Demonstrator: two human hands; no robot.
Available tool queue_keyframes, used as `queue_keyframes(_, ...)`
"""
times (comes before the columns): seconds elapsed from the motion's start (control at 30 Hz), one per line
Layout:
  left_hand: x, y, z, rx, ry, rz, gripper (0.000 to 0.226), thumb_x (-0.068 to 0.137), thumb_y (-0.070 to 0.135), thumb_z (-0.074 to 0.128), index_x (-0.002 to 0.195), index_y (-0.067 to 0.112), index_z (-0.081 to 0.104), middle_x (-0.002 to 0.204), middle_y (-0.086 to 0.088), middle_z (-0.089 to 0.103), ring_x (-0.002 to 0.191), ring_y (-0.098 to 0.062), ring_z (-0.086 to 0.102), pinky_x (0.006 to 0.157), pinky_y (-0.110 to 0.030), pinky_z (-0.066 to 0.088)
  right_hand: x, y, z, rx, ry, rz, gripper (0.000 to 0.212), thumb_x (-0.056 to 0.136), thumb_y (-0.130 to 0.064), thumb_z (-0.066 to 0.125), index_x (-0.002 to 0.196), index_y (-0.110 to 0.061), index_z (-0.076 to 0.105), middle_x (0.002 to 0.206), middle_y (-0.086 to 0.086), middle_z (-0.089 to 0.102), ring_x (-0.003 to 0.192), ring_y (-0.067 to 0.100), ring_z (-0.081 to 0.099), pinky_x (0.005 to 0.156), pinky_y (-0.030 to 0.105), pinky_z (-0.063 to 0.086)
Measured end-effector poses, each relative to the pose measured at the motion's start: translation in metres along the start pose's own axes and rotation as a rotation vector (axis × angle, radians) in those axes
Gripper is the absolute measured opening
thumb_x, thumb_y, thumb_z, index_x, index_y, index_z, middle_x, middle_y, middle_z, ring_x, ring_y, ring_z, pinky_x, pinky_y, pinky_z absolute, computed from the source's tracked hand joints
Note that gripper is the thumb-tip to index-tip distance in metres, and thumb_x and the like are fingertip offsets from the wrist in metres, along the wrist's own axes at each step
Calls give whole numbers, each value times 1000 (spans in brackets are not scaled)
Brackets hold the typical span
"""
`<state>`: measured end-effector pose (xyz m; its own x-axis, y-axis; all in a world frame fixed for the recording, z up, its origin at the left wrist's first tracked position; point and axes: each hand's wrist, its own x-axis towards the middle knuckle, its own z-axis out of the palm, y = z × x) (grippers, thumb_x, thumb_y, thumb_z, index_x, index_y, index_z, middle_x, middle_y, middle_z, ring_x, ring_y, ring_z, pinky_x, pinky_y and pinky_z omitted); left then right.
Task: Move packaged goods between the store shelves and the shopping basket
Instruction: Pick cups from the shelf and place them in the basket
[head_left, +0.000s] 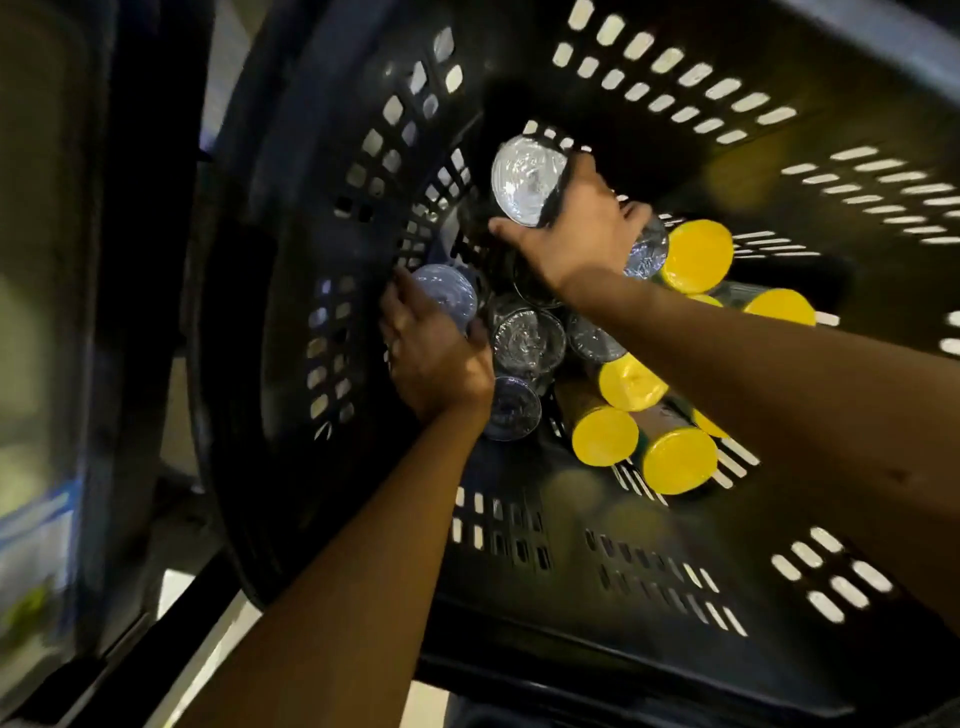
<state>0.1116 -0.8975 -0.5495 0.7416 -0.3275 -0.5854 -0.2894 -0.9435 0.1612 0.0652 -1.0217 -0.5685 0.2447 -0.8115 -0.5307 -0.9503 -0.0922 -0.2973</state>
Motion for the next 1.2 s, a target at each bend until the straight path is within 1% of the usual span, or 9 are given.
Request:
queue_keyframes(0.07,1,-1,0,-16,7,0,86,85,35,67,151,19,14,154,-2,17,129,-26,42,95,-37,44,4,-2,5,-8,25,18,79,71,-61,68,130,-16,40,128,4,57,121,24,50,100,41,21)
queue_keyframes(0.13,2,-5,-1,-43,13,45,84,83,34,69,150,19,20,153,-1,20,124,-28,48,96,-36,44,5,-1,6,5,45,35,75,73,-59,68,130,-17,41,126,3,58,120,24,51,100,39,20)
queue_keyframes(0.23,6,-12,1,-82,12,84,85,80,32,73,148,19,25,153,-5,27,132,-30,42,101,-39,41,1,1,3,26,52,30,68,76,-54,68,129,-18,42,120,3,62,117,26,52,98,36,21)
queue_keyframes(0.4,13,-12,-7,-139,-14,76,81,75,42,74,142,17,34,144,-9,41,128,-30,45,100,-42,45,-8,4,-9,122,58,-23,70,74,-49,72,131,-20,44,121,3,63,116,27,53,100,36,27)
queue_keyframes(0.6,-13,-7,-38,-186,6,72,84,78,34,75,146,17,30,149,-9,35,134,-30,38,104,-39,37,-38,0,-41,379,64,-129,75,67,-33,82,131,-15,49,122,3,63,113,20,57,95,28,43)
queue_keyframes(0.8,-70,3,-96,-267,78,57,82,73,35,78,142,14,38,142,-12,46,125,-32,47,98,-37,40,-96,-6,-106,399,7,-282,73,61,-25,86,126,-14,55,120,3,63,110,17,58,96,30,46)
queue_keyframes(0.93,-124,12,-151,-261,163,94,81,71,38,79,140,14,43,139,-12,49,124,-31,49,97,-38,41,-149,-17,-165,457,-16,-366,57,60,-19,85,112,-16,62,105,0,68,98,19,62,84,39,52)
queue_keyframes(1.1,-193,27,-221,-172,188,140,85,74,51,71,144,18,36,144,-4,44,128,-23,46,96,-36,43,-206,-20,-232,436,-74,-491,48,61,-21,82,104,-28,61,95,-13,68,88,7,64,74,39,54)
queue_keyframes(1.2,-238,30,-255,-131,258,197,83,71,55,73,138,14,47,133,-7,54,115,-25,57,86,-34,49,-243,-23,-275,436,-53,-538,50,60,-21,84,105,-31,63,96,-14,69,88,4,64,77,37,54)
